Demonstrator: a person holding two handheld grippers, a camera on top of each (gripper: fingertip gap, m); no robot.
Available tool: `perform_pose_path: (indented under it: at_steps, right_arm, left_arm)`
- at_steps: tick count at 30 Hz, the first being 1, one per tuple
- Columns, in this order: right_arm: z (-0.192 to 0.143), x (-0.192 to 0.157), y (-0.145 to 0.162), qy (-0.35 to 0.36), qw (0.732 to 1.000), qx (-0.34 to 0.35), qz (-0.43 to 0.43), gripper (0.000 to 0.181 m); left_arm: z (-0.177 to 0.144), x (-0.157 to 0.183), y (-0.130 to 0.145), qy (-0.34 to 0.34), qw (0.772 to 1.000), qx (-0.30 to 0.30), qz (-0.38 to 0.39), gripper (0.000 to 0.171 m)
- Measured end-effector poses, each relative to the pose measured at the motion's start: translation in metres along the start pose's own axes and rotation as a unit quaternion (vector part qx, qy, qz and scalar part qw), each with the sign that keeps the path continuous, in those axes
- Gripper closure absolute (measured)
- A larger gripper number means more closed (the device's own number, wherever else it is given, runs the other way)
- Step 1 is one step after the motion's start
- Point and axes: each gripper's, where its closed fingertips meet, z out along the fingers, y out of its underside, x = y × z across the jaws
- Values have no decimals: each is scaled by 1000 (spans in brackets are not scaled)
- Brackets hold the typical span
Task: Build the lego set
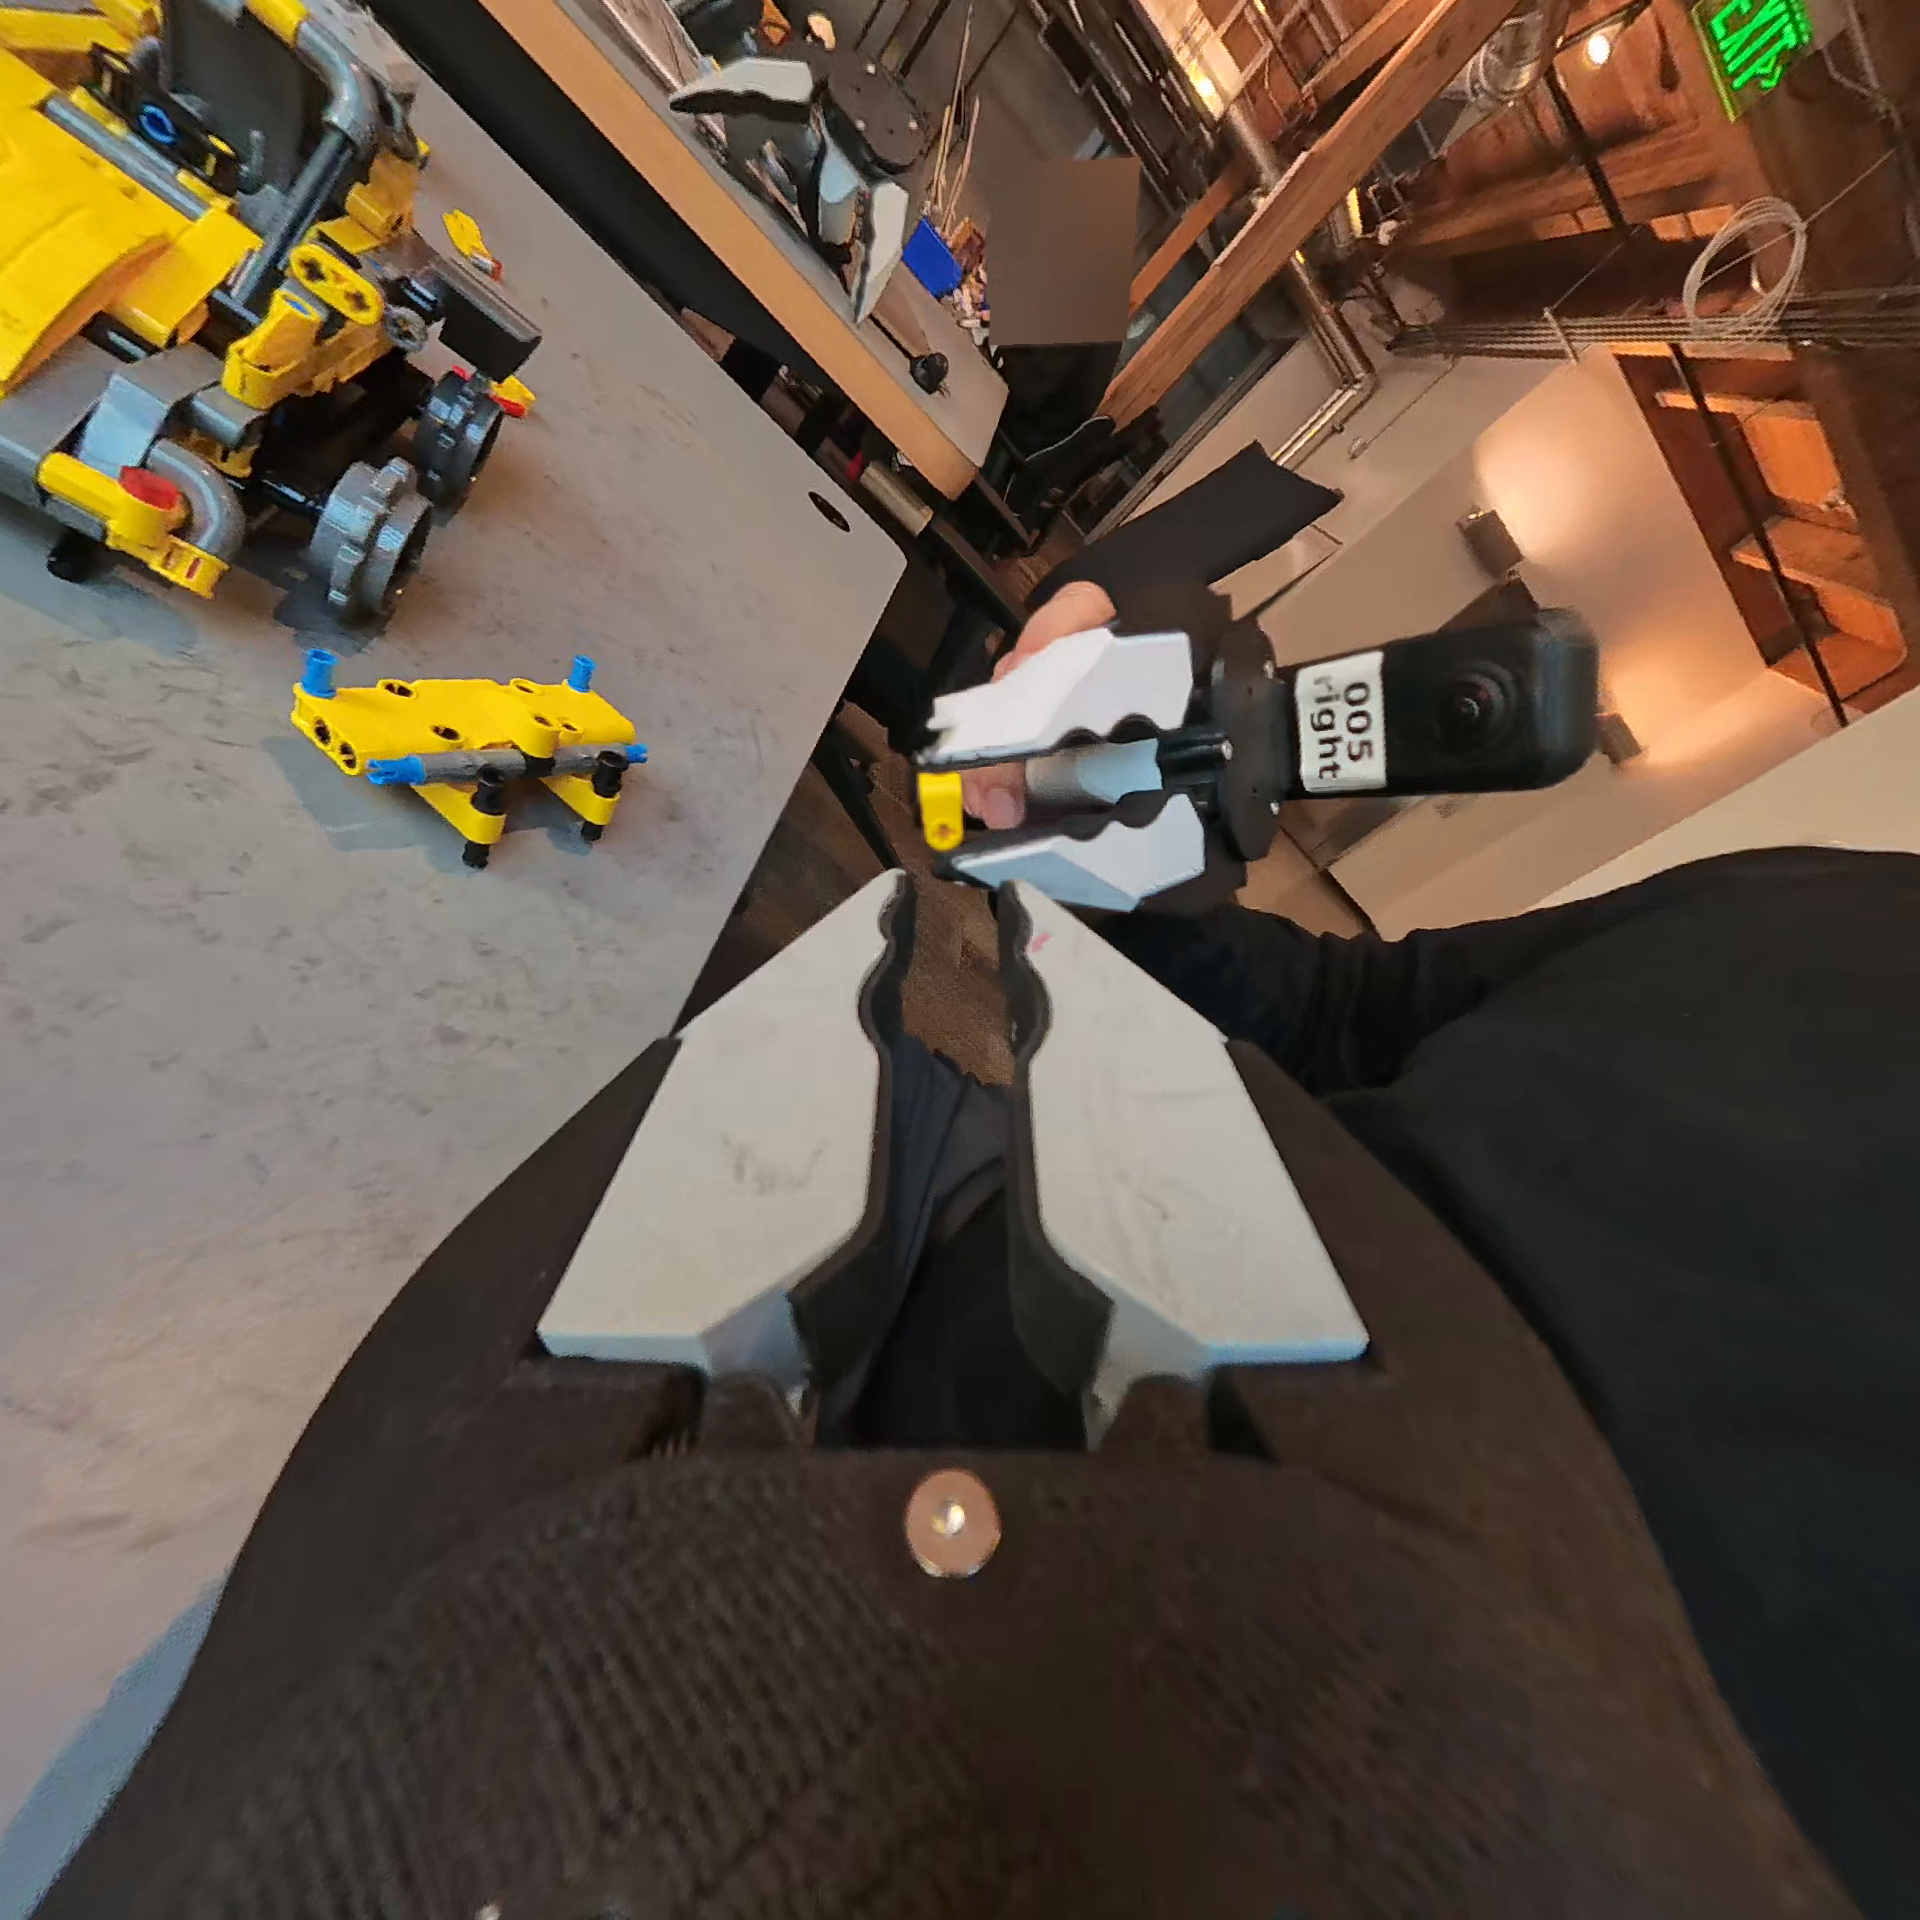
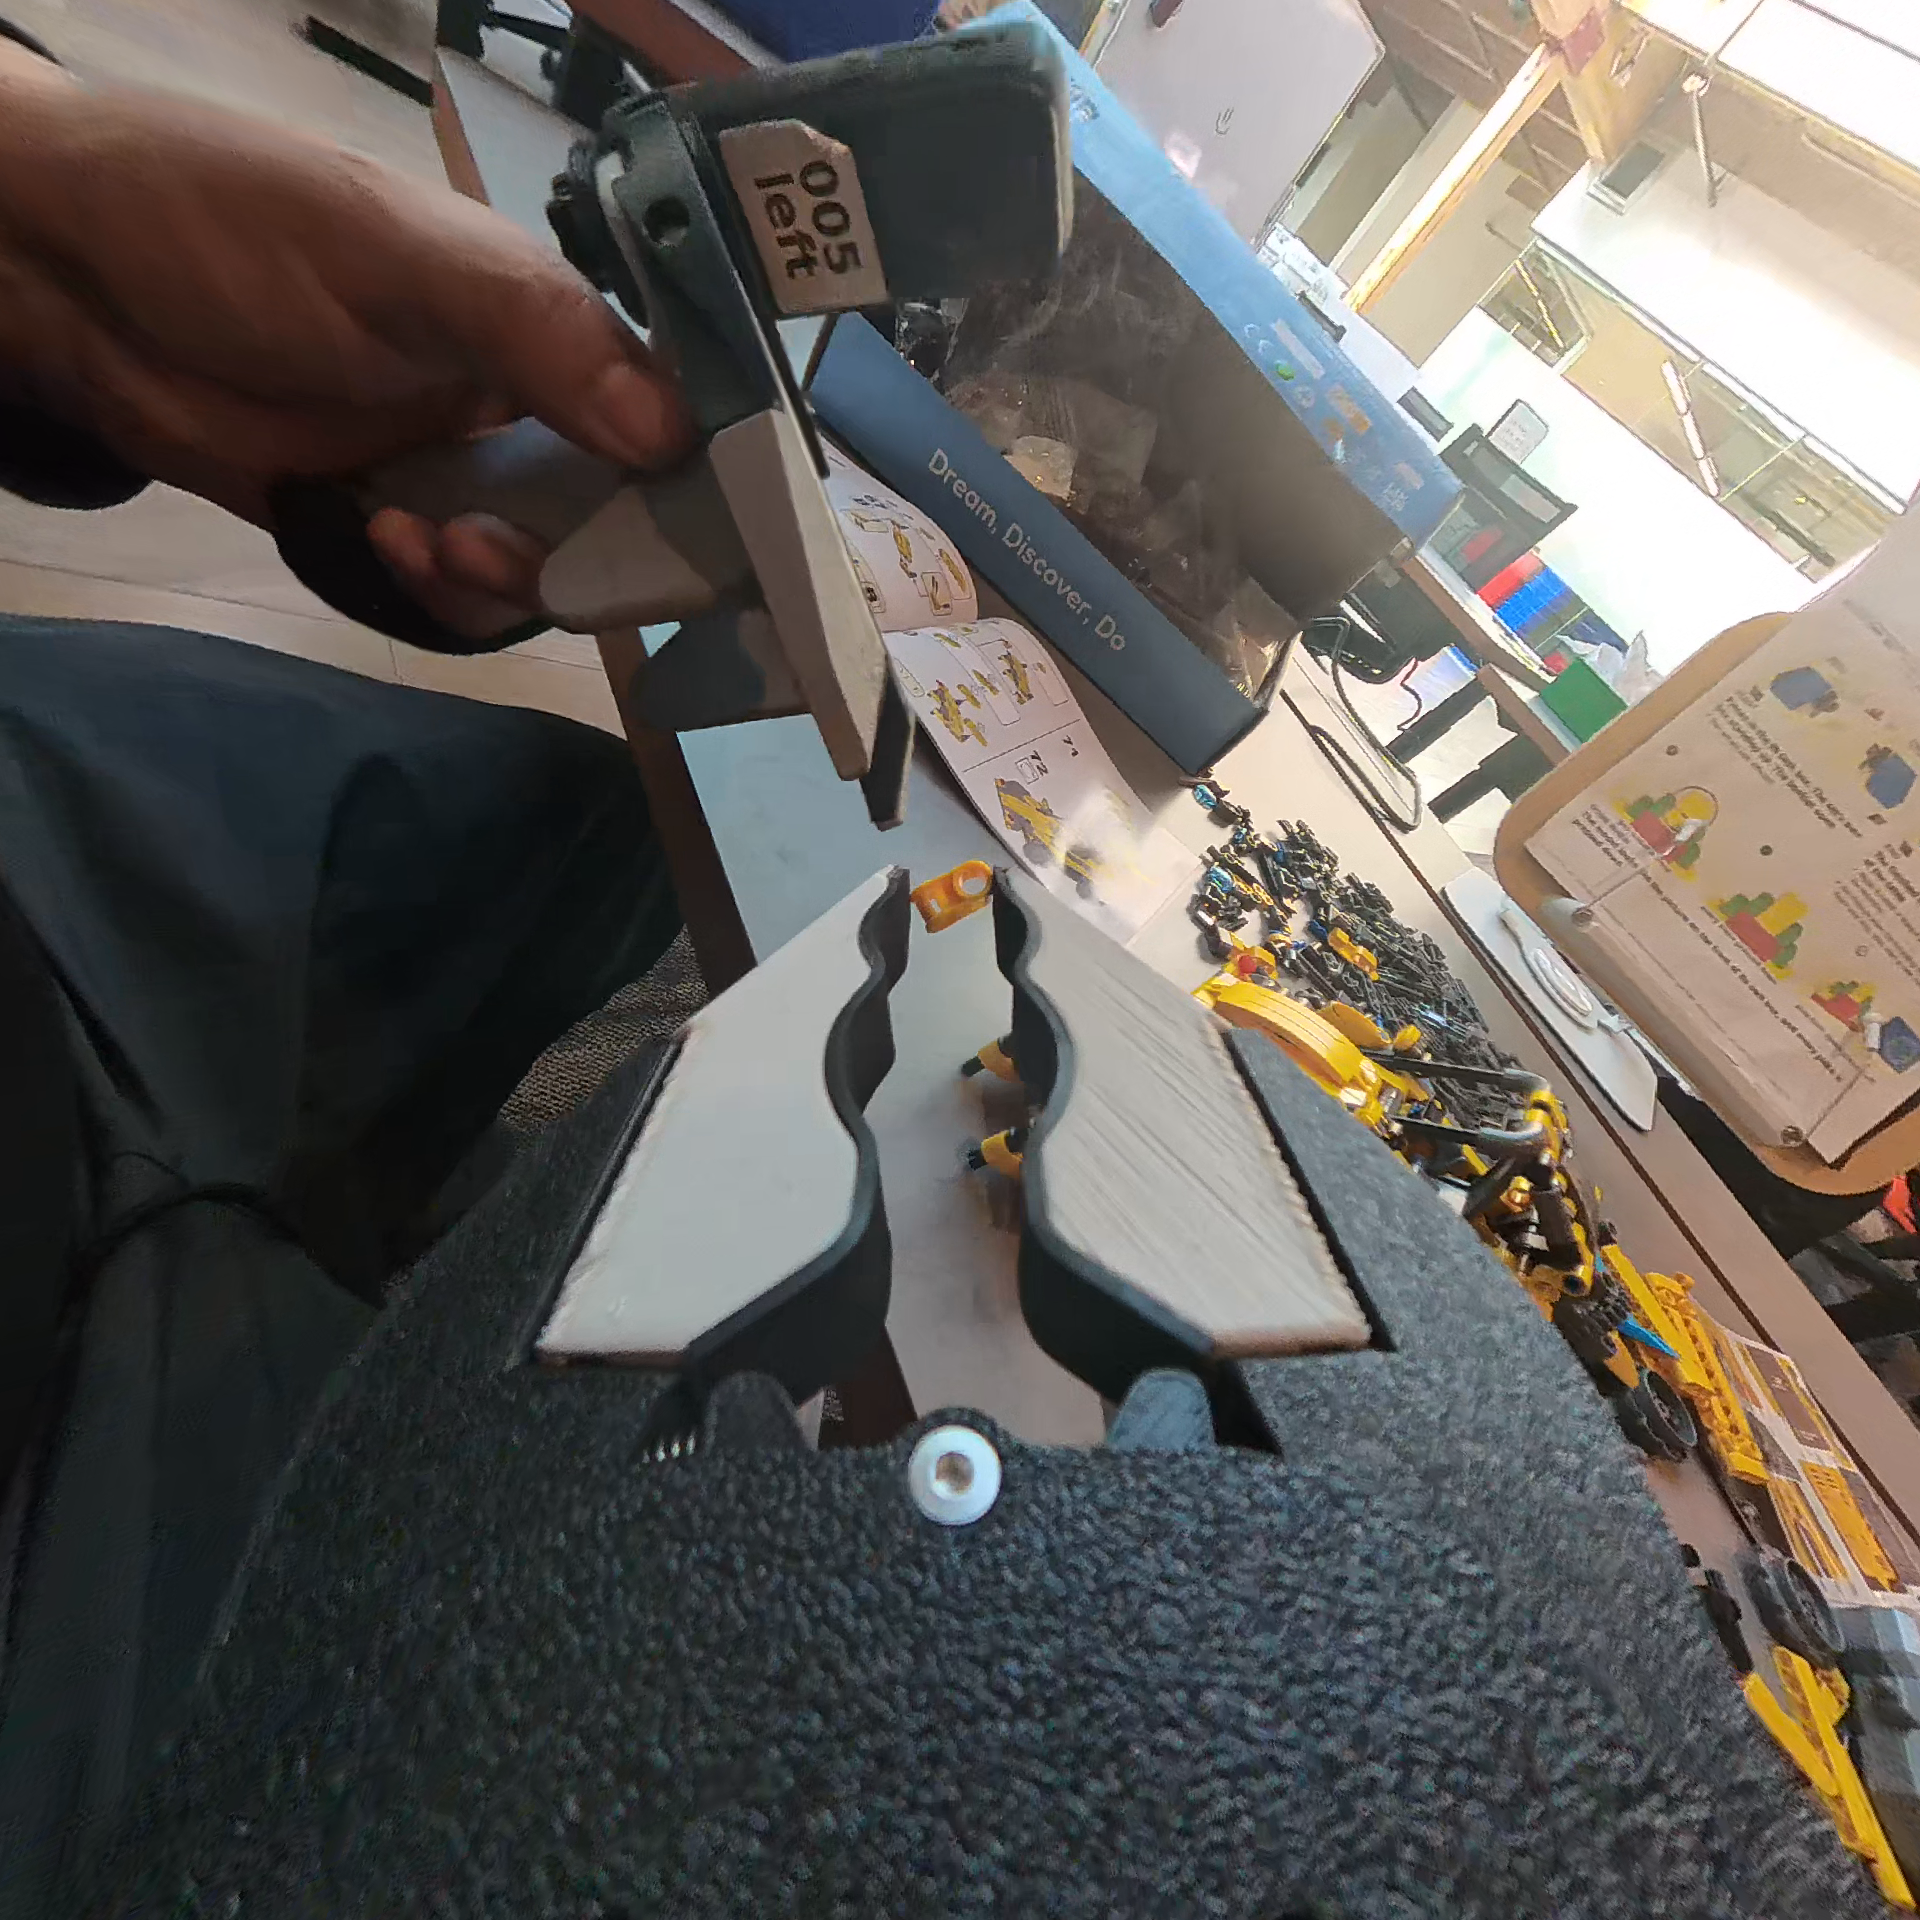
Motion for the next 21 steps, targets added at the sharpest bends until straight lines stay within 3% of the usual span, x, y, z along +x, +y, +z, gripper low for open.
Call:
perform_pose_path:
  at_steps: [13, 21]
  right_arm:
    - [8, -20, -3, -4, 997, -28, -68, 166]
    - [11, -23, -4, 0, 996, -34, -83, 166]
  left_arm:
    - [8, 0, 7, 38, 999, -9, -34, 153]
    - [15, -1, 17, 39, 998, -28, -38, 162]
